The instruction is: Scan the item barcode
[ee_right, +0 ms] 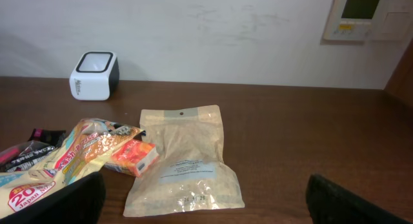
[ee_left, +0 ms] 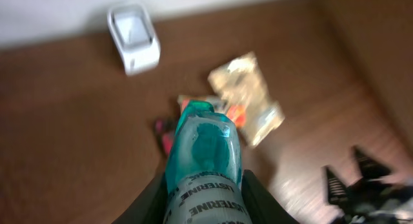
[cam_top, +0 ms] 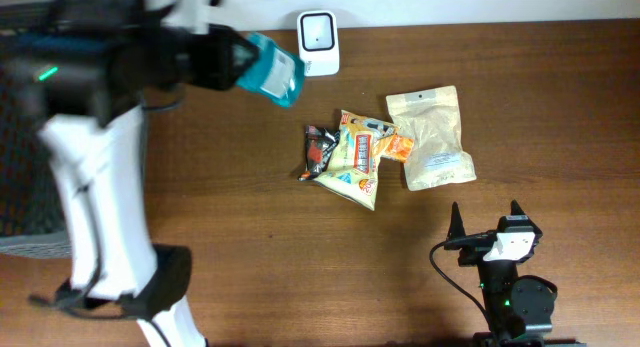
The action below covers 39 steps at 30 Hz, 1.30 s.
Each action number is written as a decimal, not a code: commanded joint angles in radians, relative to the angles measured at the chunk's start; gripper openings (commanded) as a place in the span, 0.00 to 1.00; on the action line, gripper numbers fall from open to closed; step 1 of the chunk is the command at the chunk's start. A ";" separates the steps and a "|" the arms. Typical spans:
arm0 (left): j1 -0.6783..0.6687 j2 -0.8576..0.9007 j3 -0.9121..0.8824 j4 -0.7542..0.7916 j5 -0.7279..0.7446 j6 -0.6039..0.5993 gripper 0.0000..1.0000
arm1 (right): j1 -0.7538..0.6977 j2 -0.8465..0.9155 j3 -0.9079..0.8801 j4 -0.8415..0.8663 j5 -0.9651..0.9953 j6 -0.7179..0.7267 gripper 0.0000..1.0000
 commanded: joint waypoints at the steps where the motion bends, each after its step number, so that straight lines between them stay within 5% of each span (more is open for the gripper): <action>1: -0.079 0.109 -0.106 0.037 -0.162 -0.008 0.04 | -0.006 -0.007 -0.008 -0.003 0.008 0.004 0.98; 7: -0.169 0.333 -0.212 0.145 -0.424 -0.086 0.02 | -0.006 -0.006 -0.008 -0.003 0.008 0.004 0.98; 12: -0.172 0.429 -0.212 0.171 -0.424 -0.146 0.05 | -0.006 -0.006 -0.008 -0.003 0.008 0.004 0.98; 15: -0.172 0.458 -0.212 0.171 -0.423 -0.171 0.16 | -0.006 -0.006 -0.008 -0.003 0.008 0.004 0.98; 18: -0.172 0.457 -0.203 0.174 -0.423 -0.171 0.58 | -0.006 -0.006 -0.008 -0.003 0.008 0.004 0.98; 22: -0.166 0.435 -0.093 0.114 -0.424 -0.170 0.90 | -0.006 -0.006 -0.008 -0.003 0.008 0.004 0.99; 28: -0.108 0.322 0.214 -0.048 -0.416 -0.151 0.96 | -0.006 -0.006 -0.008 -0.003 0.008 0.004 0.98; 30: -0.089 0.245 0.214 -0.048 -0.417 -0.138 0.86 | -0.006 -0.006 -0.008 -0.003 0.008 0.004 0.98; 33: -0.051 0.145 0.196 -0.048 -0.421 -0.095 0.34 | -0.006 -0.006 -0.008 -0.003 0.008 0.004 0.98; 34: -0.030 0.089 0.132 -0.048 -0.428 -0.095 0.04 | -0.006 -0.006 -0.008 -0.003 0.008 0.004 0.98; 39: -0.011 -0.151 -0.337 -0.048 -0.469 -0.096 0.00 | -0.006 -0.007 -0.008 -0.003 0.008 0.004 0.99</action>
